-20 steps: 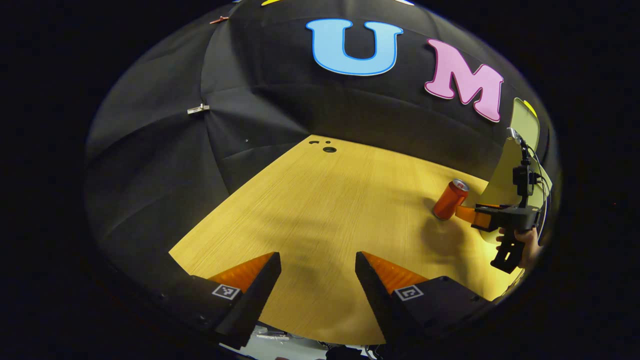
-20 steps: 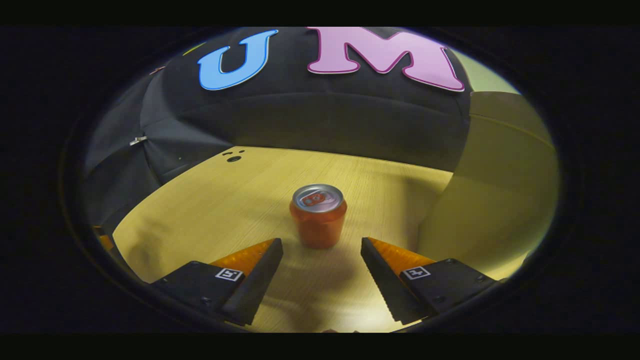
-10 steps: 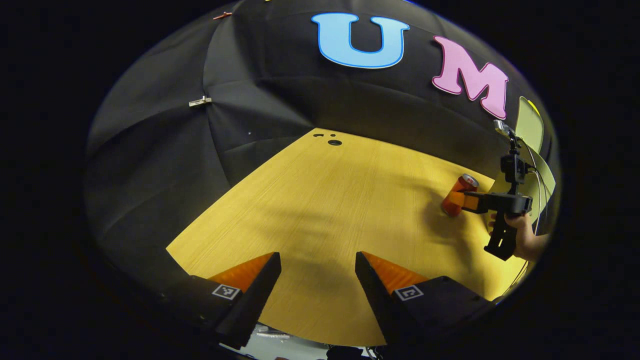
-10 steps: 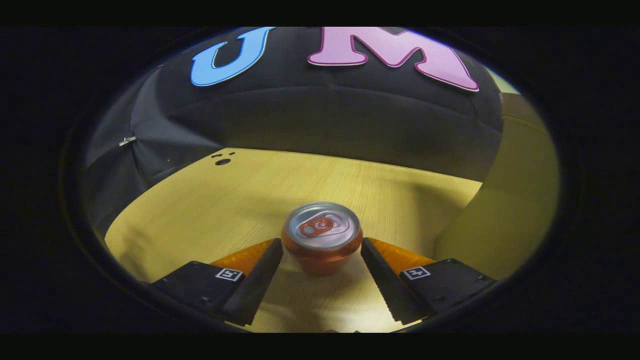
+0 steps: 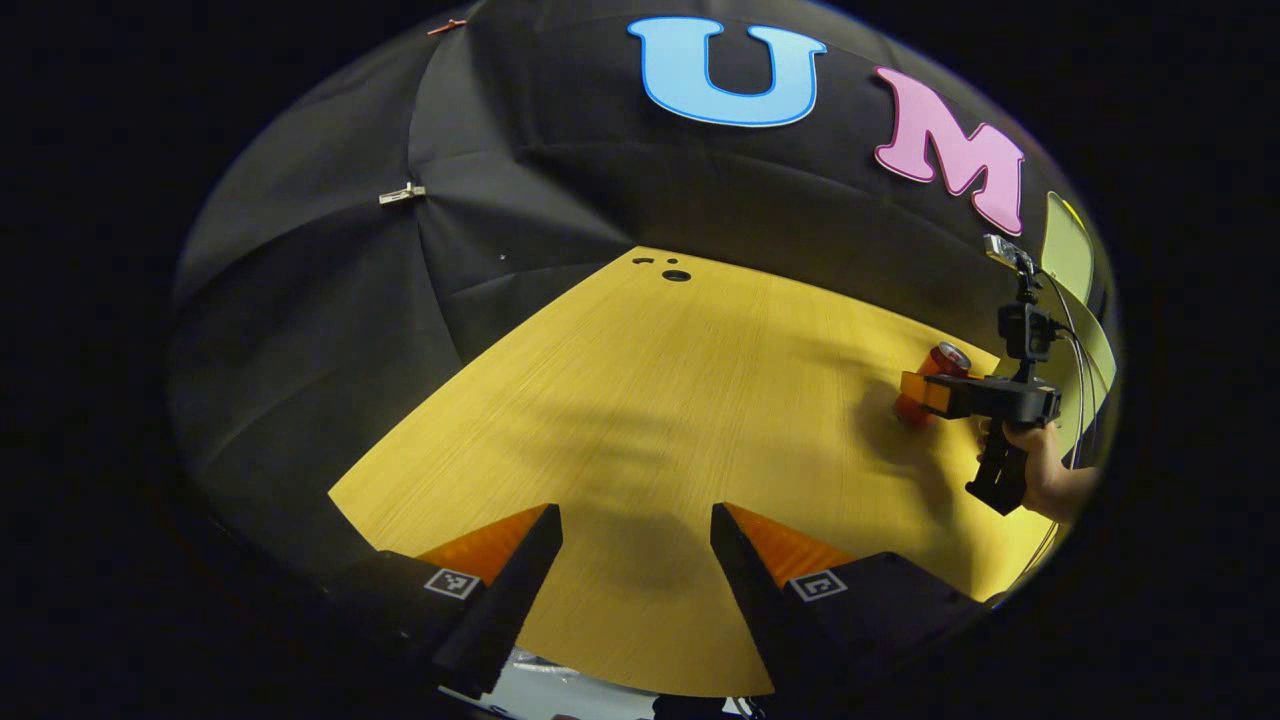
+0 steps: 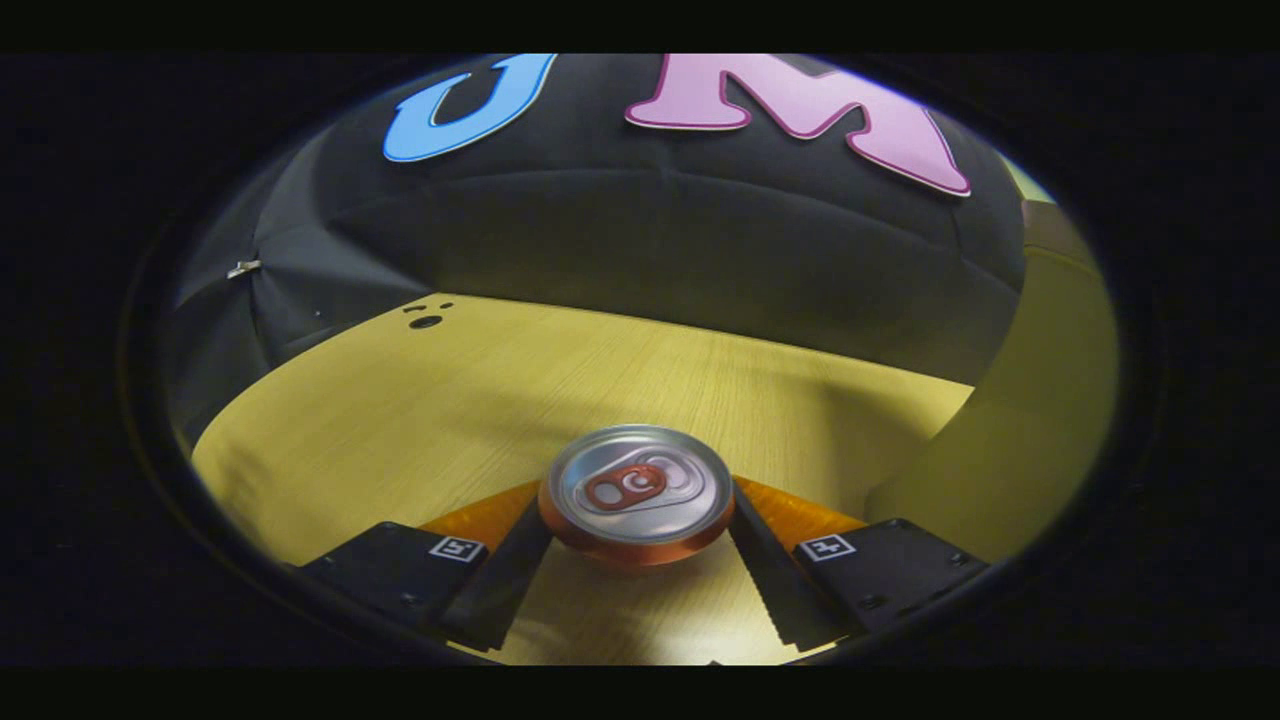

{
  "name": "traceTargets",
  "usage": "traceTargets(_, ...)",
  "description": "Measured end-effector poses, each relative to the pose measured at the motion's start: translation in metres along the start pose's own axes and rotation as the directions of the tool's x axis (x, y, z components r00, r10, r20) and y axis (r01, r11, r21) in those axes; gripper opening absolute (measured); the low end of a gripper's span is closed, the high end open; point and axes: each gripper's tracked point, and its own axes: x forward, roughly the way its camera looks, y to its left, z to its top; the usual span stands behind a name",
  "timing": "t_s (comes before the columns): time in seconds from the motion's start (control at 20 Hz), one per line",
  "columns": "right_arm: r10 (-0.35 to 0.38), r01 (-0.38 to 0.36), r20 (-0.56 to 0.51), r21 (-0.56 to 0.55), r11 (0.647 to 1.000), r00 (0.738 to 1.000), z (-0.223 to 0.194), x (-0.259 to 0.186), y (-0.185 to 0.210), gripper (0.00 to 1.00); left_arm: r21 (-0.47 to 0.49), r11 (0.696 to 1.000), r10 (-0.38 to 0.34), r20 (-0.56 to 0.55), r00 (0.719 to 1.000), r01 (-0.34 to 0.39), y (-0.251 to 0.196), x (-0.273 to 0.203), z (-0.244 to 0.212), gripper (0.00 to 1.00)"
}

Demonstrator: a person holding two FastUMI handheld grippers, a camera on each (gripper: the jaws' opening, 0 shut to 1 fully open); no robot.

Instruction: Press the lid of the desktop garbage bin to open it, pick up the crumpled paper on the desktop and throw it into the bin, then pick up the pop can on the desktop and drop it into the bin, and finally close the garbage bin lid.

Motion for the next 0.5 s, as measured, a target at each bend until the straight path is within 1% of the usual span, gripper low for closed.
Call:
traceTargets(0.05, 0.001, -0.001, 0.001, 0.006, 1.0, 1.0, 0.002, -0.004, 0.001, 0.97, 0.001, 1.0, -0.004, -0.002, 1.0, 0.004, -0.002, 0.0, 0.0, 0.96)
traceTargets(0.1, 0.007, -0.007, -0.004, 0.01, 1.0, 1.0, 0.002, -0.002, 0.001, 0.86, 0.004, 1.0, -0.005, -0.003, 1.0, 0.005, -0.004, -0.001, 0.0, 0.96)
traceTargets(0.15, 0.008, -0.008, -0.009, 0.01, 1.0, 1.0, 0.0, -0.001, 0.001, 0.86, 0.008, 1.0, -0.004, -0.002, 1.0, 0.004, -0.006, 0.0, 0.001, 0.96)
traceTargets(0.2, 0.013, -0.013, -0.011, 0.009, 1.0, 1.0, 0.0, -0.004, 0.001, 0.8, 0.011, 1.0, -0.007, 0.0, 1.0, 0.007, -0.007, -0.001, 0.002, 0.92)
traceTargets(0.25, 0.021, -0.021, -0.009, 0.006, 1.0, 1.0, 0.003, -0.006, 0.003, 0.84, 0.015, 1.0, -0.01, 0.004, 1.0, 0.01, -0.009, 0.0, 0.003, 0.96)
traceTargets(0.5, 0.064, -0.063, 0.016, -0.065, 0.996, 0.998, 0.019, -0.037, 0.009, 0.84, 0.017, 1.0, -0.022, 0.033, 0.999, 0.022, -0.015, -0.001, 0.012, 0.96)
